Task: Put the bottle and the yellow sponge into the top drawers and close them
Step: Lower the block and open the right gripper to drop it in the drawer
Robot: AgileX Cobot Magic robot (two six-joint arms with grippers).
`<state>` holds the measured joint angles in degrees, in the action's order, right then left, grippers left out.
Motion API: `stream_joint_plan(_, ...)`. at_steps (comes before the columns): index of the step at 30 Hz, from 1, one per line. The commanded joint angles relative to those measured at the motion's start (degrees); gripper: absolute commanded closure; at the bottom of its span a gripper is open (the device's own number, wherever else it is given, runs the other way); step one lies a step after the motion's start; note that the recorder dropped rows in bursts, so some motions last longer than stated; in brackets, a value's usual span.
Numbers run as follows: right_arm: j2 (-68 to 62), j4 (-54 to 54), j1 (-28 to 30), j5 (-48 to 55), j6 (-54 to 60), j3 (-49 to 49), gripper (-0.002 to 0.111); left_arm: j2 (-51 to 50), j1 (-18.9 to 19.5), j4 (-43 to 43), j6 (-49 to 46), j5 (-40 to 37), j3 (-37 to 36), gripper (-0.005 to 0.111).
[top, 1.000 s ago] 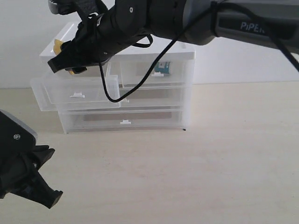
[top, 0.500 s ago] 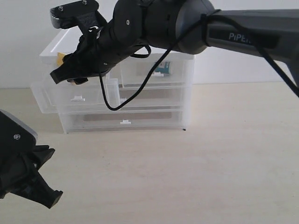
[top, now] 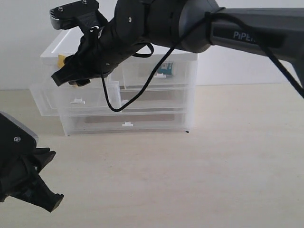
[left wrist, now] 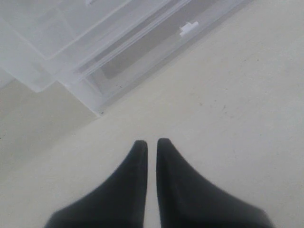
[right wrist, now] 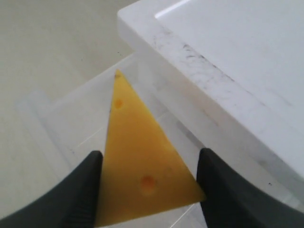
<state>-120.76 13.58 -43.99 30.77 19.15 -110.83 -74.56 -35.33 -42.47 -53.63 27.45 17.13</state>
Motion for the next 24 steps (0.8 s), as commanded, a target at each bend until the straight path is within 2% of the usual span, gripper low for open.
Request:
stream_joint_plan(1,0.3,0.0,0.0,2.4,0.5,-2.6,0.064,0.2,0.1,0.0,0.1,0.1,0.2,0.103)
stream_joint_plan(20,0.3,-1.8,0.0,6.3,0.7,-4.1,0.063,0.2,0.1,0.1,0.1,0.1,0.2,0.103)
stream_joint_plan(24,0.3,-2.4,0.0,6.1,-0.2,-4.1,0.045,0.2,0.1,0.1,0.1,0.1,0.2,0.103)
